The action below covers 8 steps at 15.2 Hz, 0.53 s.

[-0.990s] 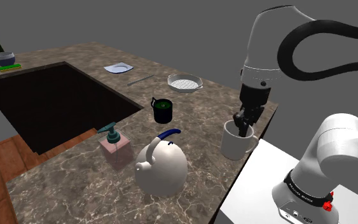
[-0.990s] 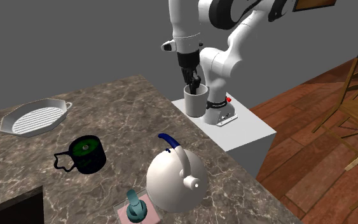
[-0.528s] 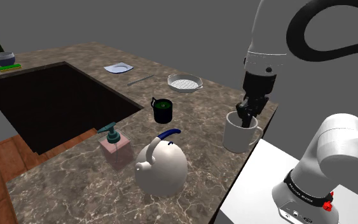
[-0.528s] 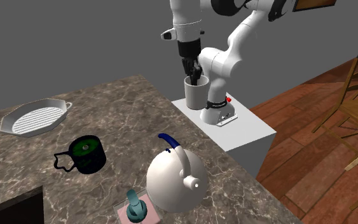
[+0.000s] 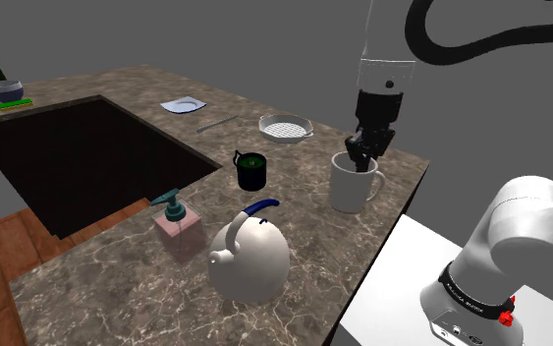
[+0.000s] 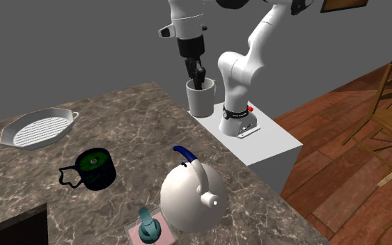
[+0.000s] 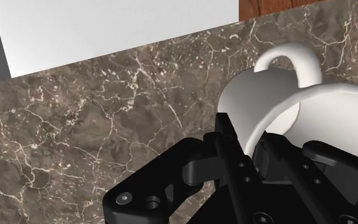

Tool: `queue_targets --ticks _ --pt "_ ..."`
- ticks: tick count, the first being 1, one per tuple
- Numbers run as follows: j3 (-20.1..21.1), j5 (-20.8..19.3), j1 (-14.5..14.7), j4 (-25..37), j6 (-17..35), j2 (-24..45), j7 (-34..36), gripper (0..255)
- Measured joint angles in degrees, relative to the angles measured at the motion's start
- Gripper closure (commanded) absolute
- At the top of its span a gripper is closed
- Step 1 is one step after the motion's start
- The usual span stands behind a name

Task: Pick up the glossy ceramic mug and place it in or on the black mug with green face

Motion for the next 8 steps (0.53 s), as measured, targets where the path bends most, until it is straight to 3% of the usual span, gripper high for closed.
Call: queue_targets --ticks 8 --pt "-0.65 -2.96 -2.86 14.15 4.36 18.82 -1.91 255"
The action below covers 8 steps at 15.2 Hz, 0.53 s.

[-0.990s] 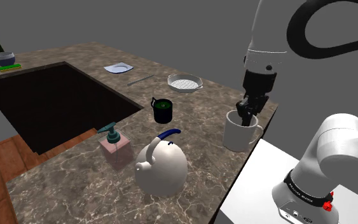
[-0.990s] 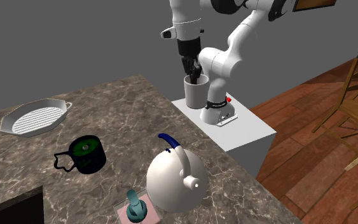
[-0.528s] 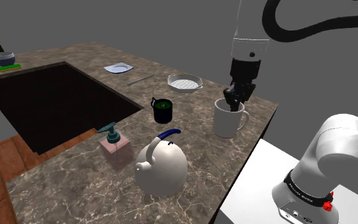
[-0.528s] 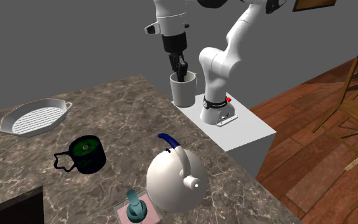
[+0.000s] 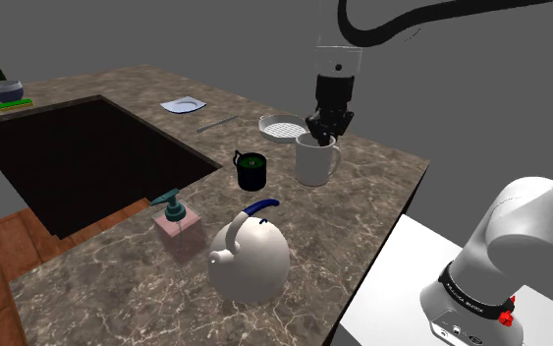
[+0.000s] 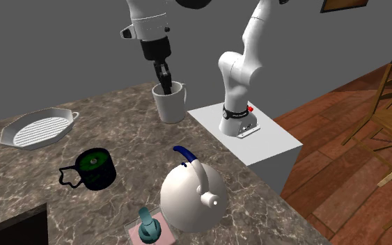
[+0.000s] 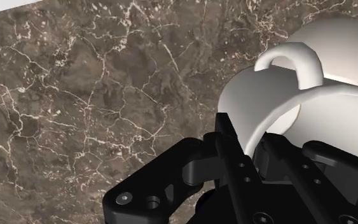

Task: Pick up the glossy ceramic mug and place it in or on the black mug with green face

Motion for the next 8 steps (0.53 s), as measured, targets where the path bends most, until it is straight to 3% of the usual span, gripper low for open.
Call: queue_targets --ticks 8 --pt "-0.65 -3.07 -1.74 18.75 -0.52 18.48 -0.80 255"
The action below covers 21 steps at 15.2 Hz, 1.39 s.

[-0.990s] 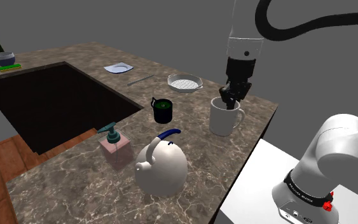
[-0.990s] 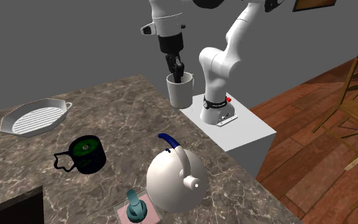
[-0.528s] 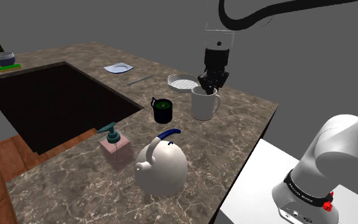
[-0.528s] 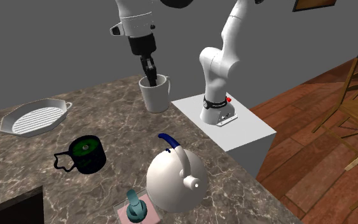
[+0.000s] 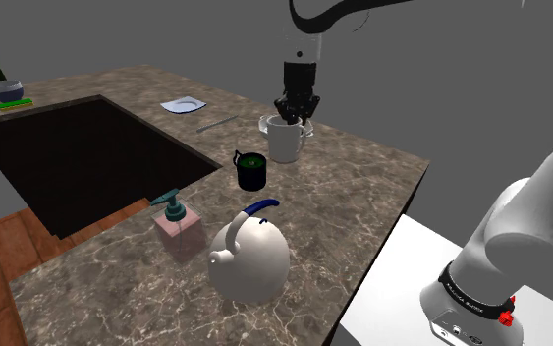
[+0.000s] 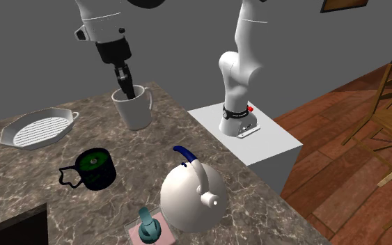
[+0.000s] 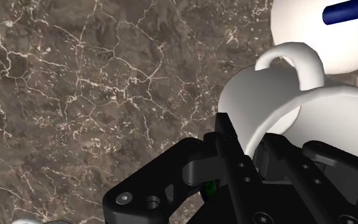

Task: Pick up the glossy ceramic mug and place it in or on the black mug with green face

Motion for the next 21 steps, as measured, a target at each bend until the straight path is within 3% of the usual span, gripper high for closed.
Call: queue_targets --ticks 4,12,21 --pt "-0.31 -1.39 -0.44 10.26 -1.60 8.78 -0.23 255" --pt "-0.88 -4.28 -0.10 40.09 -10.22 30.24 -0.03 255" --pt "-0.98 -4.33 -0.20 34.83 -4.29 30.91 -0.55 255"
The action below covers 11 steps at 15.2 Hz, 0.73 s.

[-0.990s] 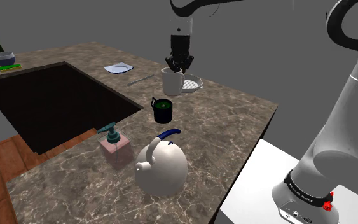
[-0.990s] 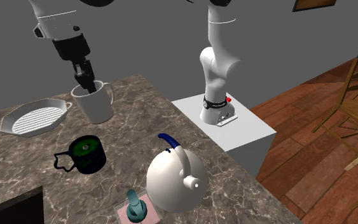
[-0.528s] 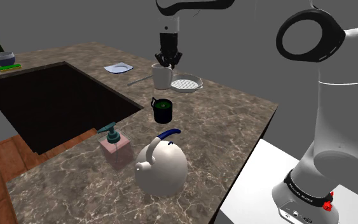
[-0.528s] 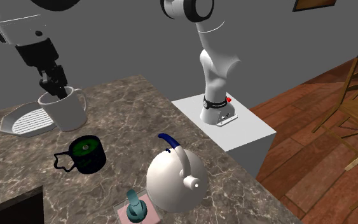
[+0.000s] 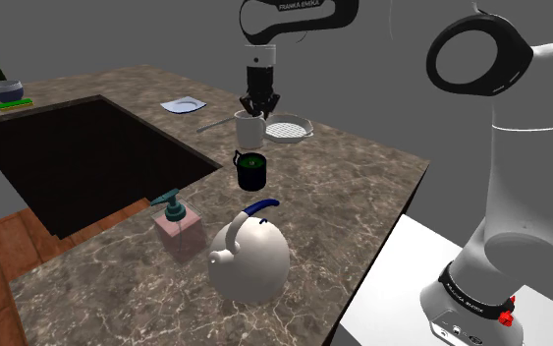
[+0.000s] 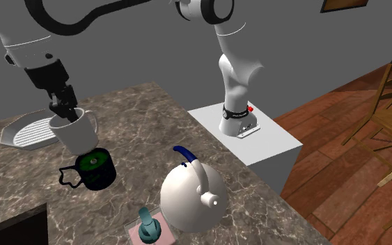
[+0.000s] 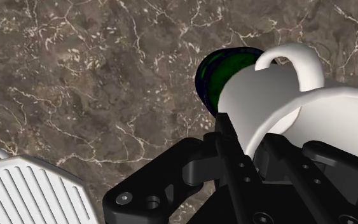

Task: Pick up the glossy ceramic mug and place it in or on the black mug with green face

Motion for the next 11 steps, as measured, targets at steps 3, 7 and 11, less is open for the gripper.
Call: queue_targets --ticks 3,7,11 --pt "-0.01 0.02 0.00 -2.53 2.47 -0.06 -0.12 255" --pt "-0.04 0.06 -0.09 -5.82 5.51 -0.28 -0.39 255" --pt "-0.05 0.07 -0.10 -6.94 6.71 -0.21 -0.47 255"
